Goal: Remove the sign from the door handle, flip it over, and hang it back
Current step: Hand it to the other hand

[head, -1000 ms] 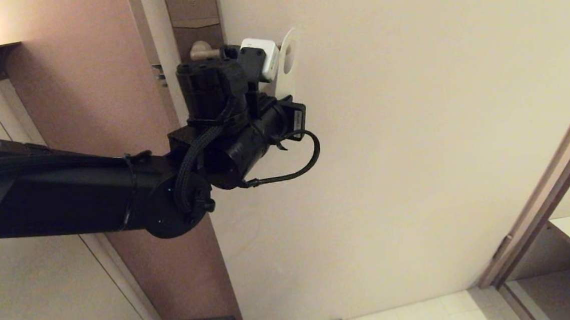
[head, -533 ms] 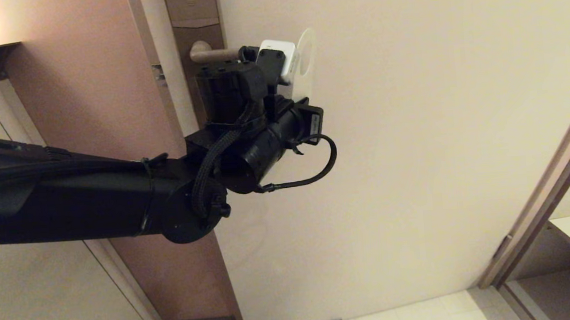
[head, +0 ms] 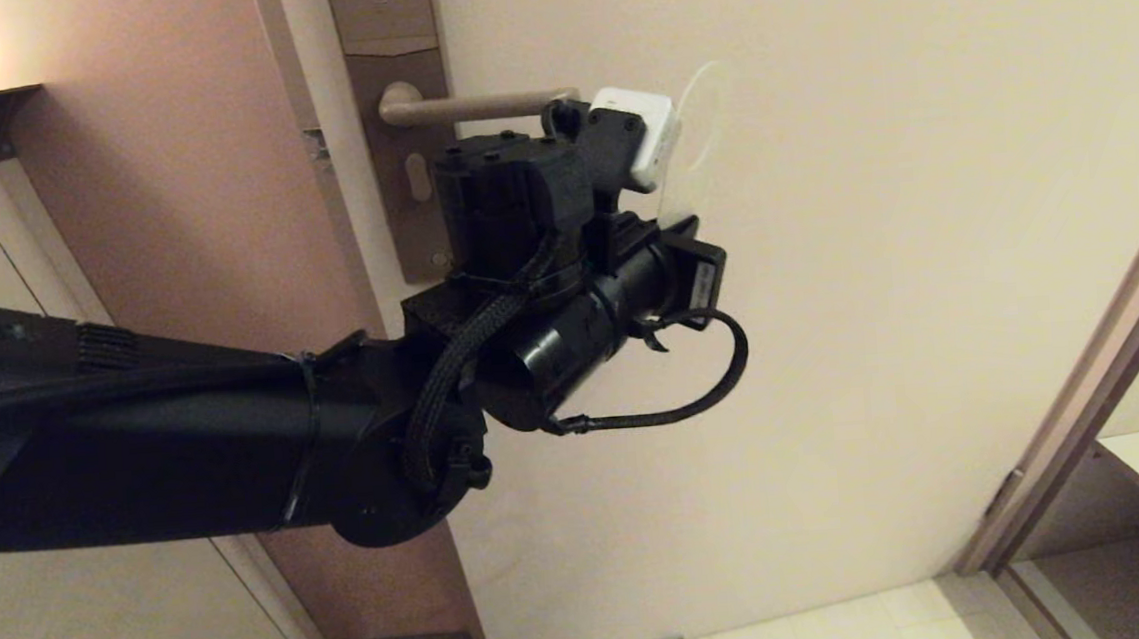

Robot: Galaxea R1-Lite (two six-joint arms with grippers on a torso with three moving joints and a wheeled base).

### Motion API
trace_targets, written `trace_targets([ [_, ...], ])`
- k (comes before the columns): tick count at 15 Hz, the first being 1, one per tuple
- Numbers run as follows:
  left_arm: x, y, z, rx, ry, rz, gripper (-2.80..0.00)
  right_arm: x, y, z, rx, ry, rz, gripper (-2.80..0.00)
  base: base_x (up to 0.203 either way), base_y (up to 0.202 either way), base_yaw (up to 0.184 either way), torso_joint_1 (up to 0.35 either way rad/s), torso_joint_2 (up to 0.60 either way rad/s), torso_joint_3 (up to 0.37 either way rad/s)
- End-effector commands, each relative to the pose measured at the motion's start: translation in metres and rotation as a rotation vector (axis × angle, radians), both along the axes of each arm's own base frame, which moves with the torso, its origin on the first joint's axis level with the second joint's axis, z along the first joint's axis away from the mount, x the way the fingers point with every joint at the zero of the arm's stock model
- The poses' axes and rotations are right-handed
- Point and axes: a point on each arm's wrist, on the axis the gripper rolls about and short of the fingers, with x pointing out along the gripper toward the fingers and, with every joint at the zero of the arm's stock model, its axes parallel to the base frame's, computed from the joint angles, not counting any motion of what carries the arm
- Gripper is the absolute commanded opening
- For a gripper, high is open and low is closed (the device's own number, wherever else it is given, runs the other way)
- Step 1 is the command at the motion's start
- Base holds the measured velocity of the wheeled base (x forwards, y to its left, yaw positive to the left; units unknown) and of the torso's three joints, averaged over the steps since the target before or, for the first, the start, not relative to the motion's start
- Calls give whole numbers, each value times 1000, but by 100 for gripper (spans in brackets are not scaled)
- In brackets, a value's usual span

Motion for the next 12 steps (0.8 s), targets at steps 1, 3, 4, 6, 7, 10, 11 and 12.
trace_targets([
  [1, -11, -1, 4, -4, -10, -95, -280, 0, 0, 0, -1, 1, 0, -280, 0, 0, 0, 0, 0, 0],
  [3, -15, 1, 9, -8, -23, -224, -280, 0, 0, 0, -1, 1, 1, -280, 0, 0, 0, 0, 0, 0],
  [4, -17, 3, 12, -15, -25, -282, -280, 0, 0, 0, -1, 1, 0, -280, 0, 0, 0, 0, 0, 0],
  [6, -20, 5, 16, -38, -15, -383, -280, 0, 0, 0, -1, 1, 0, -280, 0, 0, 0, 0, 0, 0],
  [7, -24, 6, 20, -54, -7, -426, -280, 0, 0, 0, -1, 1, 0, -280, 0, 0, 0, 0, 0, 0],
  [10, -30, 7, 21, -80, 38, -482, -280, 0, 0, 0, -1, 1, 0, -280, 0, 0, 0, 0, 0, 0],
  [11, -30, 7, 17, -75, 51, -481, -280, 0, 0, 0, -1, 1, 0, -280, 0, 0, 0, 0, 0, 0],
  [12, -30, 7, 12, -65, 64, -478, -280, 0, 0, 0, -1, 1, 0, -280, 0, 0, 0, 0, 0, 0],
])
